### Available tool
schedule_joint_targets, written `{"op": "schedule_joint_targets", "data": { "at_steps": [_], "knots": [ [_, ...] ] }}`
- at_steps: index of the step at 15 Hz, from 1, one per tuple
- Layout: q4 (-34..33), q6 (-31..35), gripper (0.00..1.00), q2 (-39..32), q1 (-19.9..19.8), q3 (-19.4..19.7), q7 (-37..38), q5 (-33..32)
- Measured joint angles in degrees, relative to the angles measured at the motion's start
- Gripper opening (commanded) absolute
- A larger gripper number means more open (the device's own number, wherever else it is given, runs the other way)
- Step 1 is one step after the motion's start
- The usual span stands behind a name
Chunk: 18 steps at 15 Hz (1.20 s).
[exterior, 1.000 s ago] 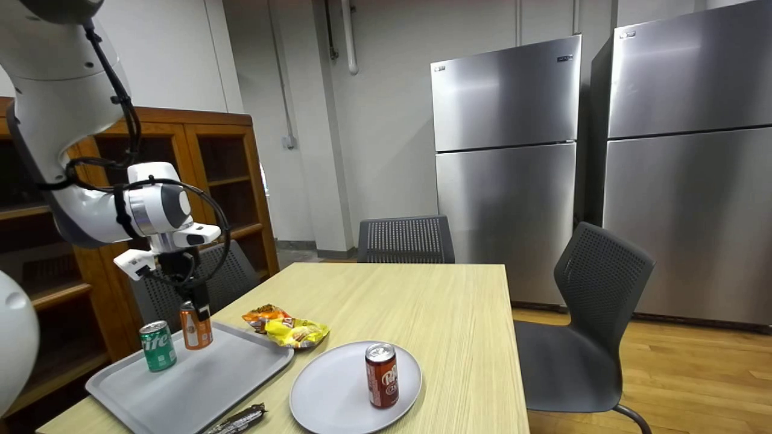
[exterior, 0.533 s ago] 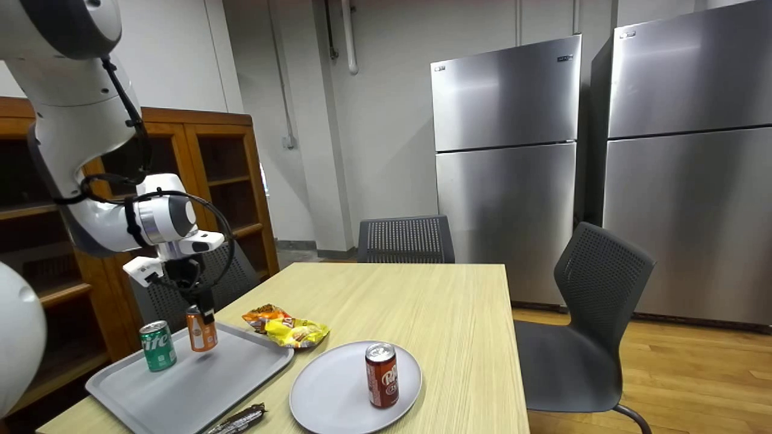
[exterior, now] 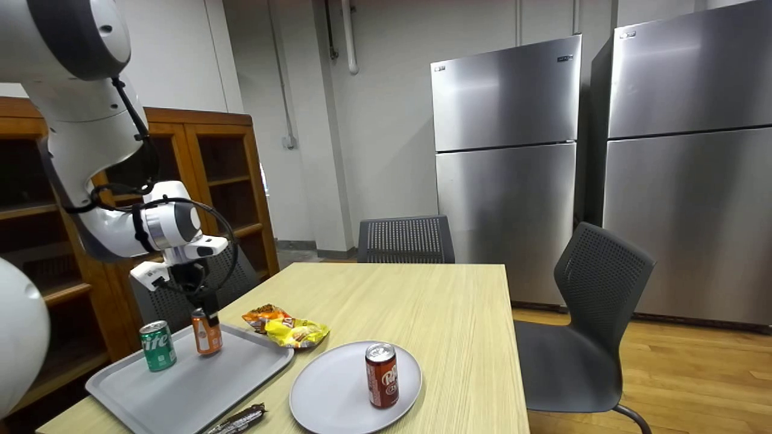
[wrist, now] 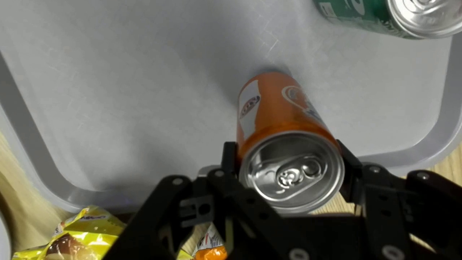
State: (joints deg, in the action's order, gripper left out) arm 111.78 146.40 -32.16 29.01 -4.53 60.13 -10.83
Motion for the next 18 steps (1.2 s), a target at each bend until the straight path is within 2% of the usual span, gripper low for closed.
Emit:
{"op": "schedule_joint_targets", "data": {
  "at_steps": [1, 3, 11, 18],
  "knots": [
    [-0.35, -0.42, 0.96, -0.2, 0.03, 0.0, 0.0, 0.0],
    [-0.99, -0.8, 1.0, -0.22, 0.09, 0.0, 0.0, 0.0],
    [-1.04, -1.06, 1.0, 3.22, 0.08, 1.27, 0.0, -0.08],
    [5.32, -1.07, 1.0, 9.92, -1.72, 3.08, -0.05, -1.53]
  ]
}}
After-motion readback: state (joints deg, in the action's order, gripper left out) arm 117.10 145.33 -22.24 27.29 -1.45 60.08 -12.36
